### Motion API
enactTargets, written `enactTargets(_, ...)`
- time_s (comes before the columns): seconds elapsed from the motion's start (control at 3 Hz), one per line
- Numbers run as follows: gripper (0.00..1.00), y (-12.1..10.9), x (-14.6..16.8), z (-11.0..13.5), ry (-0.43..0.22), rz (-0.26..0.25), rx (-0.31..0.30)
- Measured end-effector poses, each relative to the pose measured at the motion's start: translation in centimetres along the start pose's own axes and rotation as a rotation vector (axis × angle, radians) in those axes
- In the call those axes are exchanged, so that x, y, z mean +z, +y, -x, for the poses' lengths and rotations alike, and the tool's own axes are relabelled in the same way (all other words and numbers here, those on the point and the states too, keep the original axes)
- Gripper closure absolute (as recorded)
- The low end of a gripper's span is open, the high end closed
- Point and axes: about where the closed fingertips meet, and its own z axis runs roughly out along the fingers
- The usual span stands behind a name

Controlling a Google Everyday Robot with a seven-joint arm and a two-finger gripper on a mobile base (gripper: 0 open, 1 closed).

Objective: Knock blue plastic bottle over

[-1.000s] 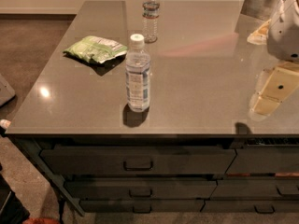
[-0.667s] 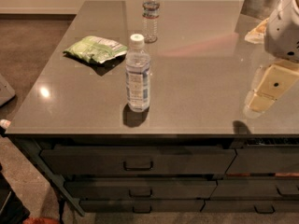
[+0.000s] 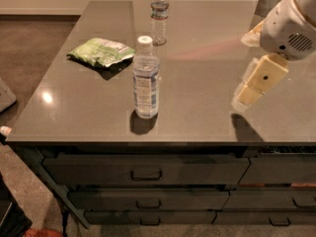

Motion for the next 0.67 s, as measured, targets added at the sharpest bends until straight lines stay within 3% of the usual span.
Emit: enactTargets(0.67,0.00,-1.1,3.5,3.8,-0.205,0.060,0.083)
